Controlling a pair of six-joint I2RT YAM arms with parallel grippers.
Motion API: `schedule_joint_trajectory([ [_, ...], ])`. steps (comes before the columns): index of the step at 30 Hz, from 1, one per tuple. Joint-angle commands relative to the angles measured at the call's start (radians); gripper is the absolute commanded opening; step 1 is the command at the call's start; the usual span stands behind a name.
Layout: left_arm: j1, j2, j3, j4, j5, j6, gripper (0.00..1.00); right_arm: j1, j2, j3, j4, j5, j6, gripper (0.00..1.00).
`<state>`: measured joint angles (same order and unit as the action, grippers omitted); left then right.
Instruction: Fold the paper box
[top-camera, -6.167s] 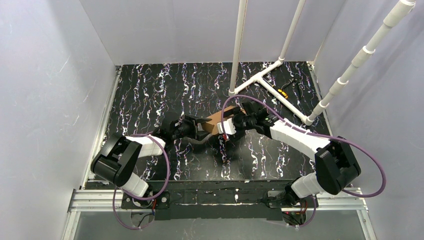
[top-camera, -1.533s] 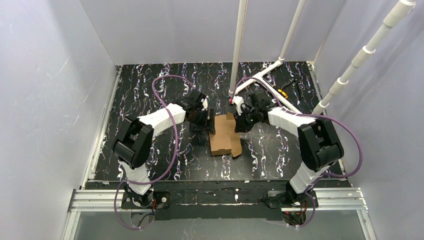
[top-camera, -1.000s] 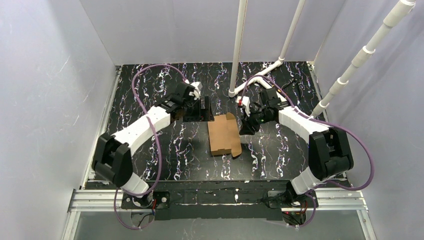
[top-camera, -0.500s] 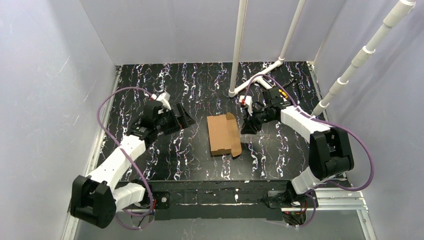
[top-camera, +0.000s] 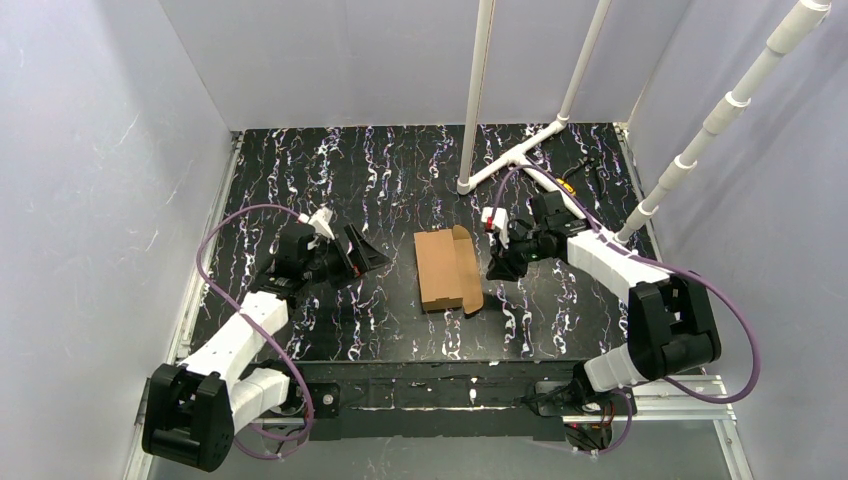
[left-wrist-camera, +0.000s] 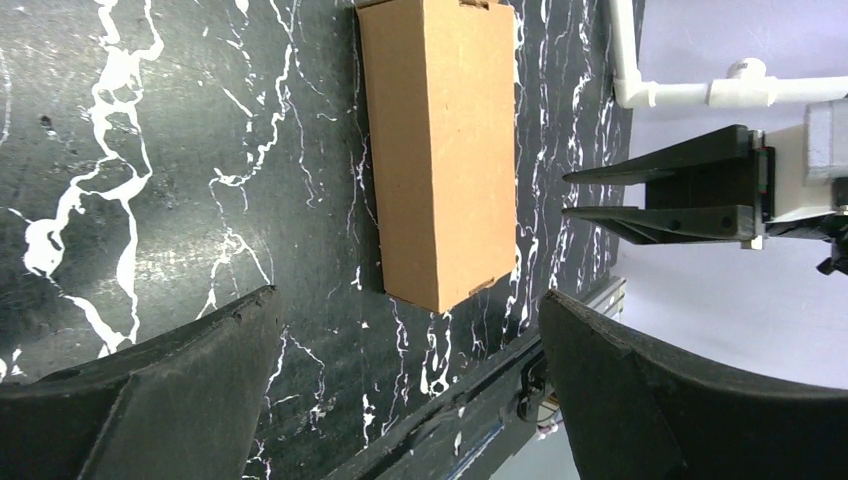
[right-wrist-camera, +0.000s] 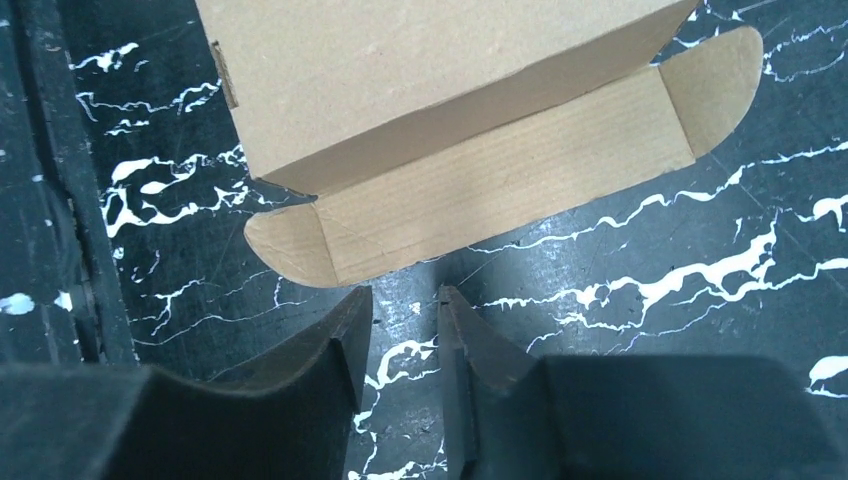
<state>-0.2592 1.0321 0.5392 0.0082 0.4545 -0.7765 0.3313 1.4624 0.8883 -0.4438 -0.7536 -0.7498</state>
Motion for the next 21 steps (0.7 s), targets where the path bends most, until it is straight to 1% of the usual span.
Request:
schedule_joint_trajectory([
  [1,0.003,-0.009,-0.015,0.044,0.078,0.002,0.98,0.039,-0.041,-0.045,0.148,0.087,0.034,0.34],
  [5,0.002,0.028,-0.016,0.045,0.085,-0.007,0.98,0.099,-0.009,-0.045,0.211,0.188,0.086,0.2],
  [8,0.001,0.059,-0.019,0.049,0.083,-0.014,0.97,0.167,0.02,-0.057,0.244,0.272,0.093,0.15],
  [16,-0.044,0.171,0.012,0.072,0.076,-0.019,0.92,0.306,0.086,-0.057,0.298,0.35,0.131,0.1],
  [21,-0.048,0.202,0.024,0.068,0.064,-0.002,0.9,0.403,0.145,-0.003,0.298,0.343,0.181,0.08],
])
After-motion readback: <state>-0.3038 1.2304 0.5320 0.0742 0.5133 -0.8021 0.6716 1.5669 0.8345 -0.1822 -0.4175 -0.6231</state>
